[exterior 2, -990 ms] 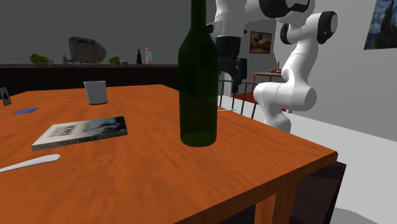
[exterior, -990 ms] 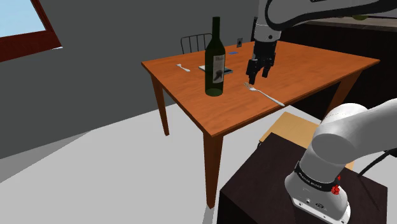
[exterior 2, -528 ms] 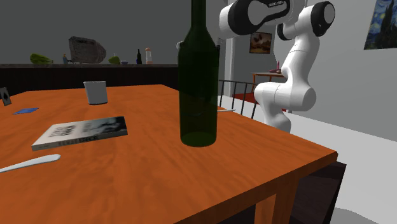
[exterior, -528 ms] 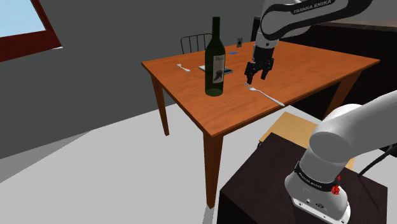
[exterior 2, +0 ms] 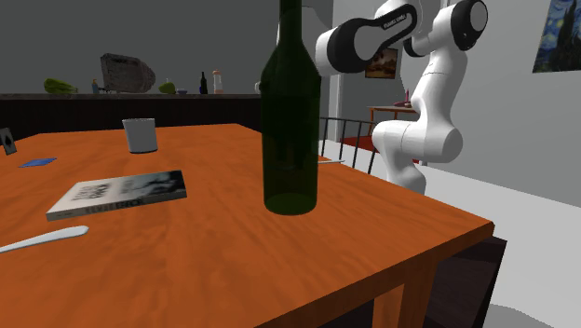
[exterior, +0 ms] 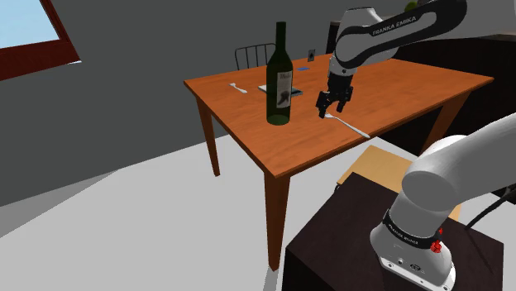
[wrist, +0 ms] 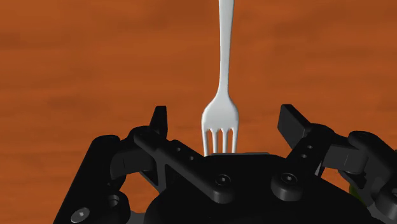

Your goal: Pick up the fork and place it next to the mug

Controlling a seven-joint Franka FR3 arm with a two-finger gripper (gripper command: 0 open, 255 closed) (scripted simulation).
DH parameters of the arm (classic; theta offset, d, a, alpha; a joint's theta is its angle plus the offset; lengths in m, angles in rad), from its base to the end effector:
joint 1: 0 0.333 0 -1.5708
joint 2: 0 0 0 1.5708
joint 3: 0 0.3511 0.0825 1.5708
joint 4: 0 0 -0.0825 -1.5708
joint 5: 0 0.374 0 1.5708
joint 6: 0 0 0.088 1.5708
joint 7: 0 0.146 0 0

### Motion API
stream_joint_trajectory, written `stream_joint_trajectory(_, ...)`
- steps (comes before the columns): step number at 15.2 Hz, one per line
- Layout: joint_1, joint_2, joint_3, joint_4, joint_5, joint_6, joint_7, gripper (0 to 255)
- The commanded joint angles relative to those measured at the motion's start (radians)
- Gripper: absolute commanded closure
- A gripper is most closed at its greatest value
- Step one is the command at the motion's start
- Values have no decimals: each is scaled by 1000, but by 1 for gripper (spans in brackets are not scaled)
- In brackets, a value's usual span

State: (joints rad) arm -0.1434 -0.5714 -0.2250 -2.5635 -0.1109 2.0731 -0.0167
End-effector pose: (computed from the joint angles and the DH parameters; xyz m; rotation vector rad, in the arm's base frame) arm 0.3283 -0.1391 0.4512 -3.1017 0.4231 -0.1174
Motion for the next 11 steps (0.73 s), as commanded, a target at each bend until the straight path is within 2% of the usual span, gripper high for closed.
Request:
stream_joint_trajectory(1, 0, 6, -2, -7, -1, 14, -1, 0)
stream_joint_trajectory(7, 0, 6, -2, -7, -1, 14, -1, 0)
stream_joint_trajectory(8, 0, 6, -2, -7, -1, 14, -1, 255)
stream_joint_trajectory(11, -2, 6, -6, -9, -2, 16, -5, 255)
